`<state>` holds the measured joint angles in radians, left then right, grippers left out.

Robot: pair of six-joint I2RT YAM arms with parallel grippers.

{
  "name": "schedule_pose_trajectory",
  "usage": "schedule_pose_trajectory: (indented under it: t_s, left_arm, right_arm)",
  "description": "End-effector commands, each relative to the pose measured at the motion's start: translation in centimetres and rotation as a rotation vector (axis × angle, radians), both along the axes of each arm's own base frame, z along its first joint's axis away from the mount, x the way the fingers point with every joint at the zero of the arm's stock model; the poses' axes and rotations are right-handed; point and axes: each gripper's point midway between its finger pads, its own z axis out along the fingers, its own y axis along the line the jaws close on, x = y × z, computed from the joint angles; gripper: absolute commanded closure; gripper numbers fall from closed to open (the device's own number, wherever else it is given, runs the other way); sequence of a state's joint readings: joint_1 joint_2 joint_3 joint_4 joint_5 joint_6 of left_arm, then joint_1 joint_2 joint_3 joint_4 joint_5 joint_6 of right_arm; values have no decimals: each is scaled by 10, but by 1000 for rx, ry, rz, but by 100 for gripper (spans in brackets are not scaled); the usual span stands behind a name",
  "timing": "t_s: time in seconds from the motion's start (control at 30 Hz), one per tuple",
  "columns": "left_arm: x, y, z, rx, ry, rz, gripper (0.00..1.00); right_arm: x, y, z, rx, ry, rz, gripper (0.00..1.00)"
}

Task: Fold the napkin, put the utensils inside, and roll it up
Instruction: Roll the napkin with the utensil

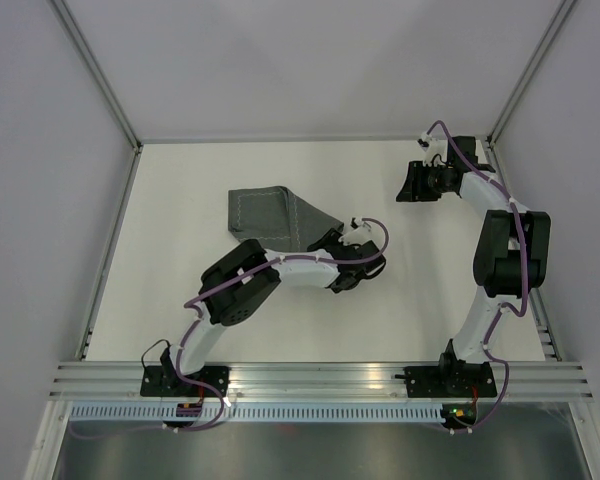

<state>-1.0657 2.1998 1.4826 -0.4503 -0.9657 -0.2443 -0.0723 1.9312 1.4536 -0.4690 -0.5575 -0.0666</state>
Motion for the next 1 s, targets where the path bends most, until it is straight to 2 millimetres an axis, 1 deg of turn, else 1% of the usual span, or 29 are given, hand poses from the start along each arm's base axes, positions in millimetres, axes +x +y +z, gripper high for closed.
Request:
schedule_pose_trajectory:
  t_s: [0.0, 0.13, 0.3, 0.6, 0.7, 0.97]
  left_arm:
    - [-12, 6, -45, -17, 167, -47, 47]
    - [-12, 6, -50, -15, 189, -60, 49]
    - [-15, 3, -61, -28, 239, -84, 55]
    - [-23, 2, -78, -70, 321, -98, 60]
    - [-22, 1, -80, -87, 335, -97, 62]
    - [-30, 2, -91, -123, 396, -116, 72]
  right_arm:
    - [0, 0, 0, 19, 7, -1, 52]
    - [0, 0, 1, 22, 7, -2, 53]
    - [0, 0, 0, 22, 7, -2, 54]
    - [1, 1, 3, 25, 3, 4, 55]
    - [1, 2, 5, 29, 4, 6, 55]
    - [-1, 3, 7, 33, 2, 14, 57]
